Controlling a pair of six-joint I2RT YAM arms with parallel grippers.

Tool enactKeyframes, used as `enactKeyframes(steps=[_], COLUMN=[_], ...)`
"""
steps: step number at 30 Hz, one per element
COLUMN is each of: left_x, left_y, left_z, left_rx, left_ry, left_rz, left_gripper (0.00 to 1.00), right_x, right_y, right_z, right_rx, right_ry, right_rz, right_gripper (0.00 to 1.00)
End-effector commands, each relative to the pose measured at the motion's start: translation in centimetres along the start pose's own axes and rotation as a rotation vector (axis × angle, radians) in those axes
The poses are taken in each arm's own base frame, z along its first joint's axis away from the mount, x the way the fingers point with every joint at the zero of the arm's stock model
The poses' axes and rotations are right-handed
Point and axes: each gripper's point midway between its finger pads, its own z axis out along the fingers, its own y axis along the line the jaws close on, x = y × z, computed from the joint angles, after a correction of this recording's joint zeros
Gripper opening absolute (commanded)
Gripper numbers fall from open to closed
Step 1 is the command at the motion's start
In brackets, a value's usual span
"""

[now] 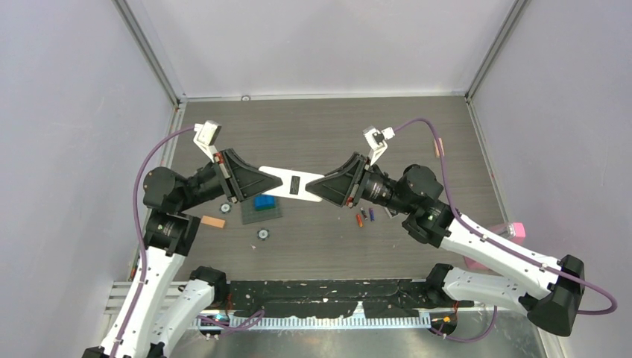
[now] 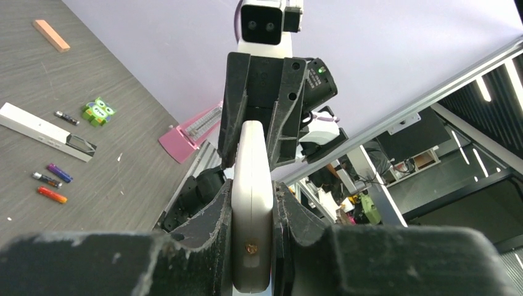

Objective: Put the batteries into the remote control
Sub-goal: Remove the battery cover from the remote control.

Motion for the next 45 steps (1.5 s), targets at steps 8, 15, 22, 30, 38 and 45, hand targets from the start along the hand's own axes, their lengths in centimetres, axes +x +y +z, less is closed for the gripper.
enactKeyframes(steps=[8,15,22,30,38,45], left_x=[-1.1,-2.4,-2.4,-2.3,-1.7,-1.8], left_y=[-0.5,1.5,3.5,5.3,5.8,6.6], left_z=[-0.4,-1.1,-1.4,-1.4,-0.9,-0.9], left_rx=[0.005,-0.011,-0.052,-0.099,-0.109,-0.155], left_ry=[-0.112,-0.306,-0.370,-0.382,-0.345,-0.351], left_rz=[0.000,-0.060,-0.095,-0.097,-0.095,-0.105], left_gripper=[0.39,0.59,0.59,0.46,0.27,0.00], right_x=[-2.4,-2.3,-1.0,0.0,0.9,1.7], right_y=[1.1,-0.5,-0.8,-2.3,-2.9,-3.6], right_z=[0.2,1.3,2.7,3.4,4.0,4.2], right_rx=[-0.072,-0.027,-0.023,0.048,0.066,0.089], right_ry=[-0.192,-0.275,-0.274,-0.259,-0.236,-0.211], right_rz=[0.163,0.279,0.318,0.349,0.358,0.369], right_gripper=[0.17,0.17,0.17,0.17,0.17,0.22])
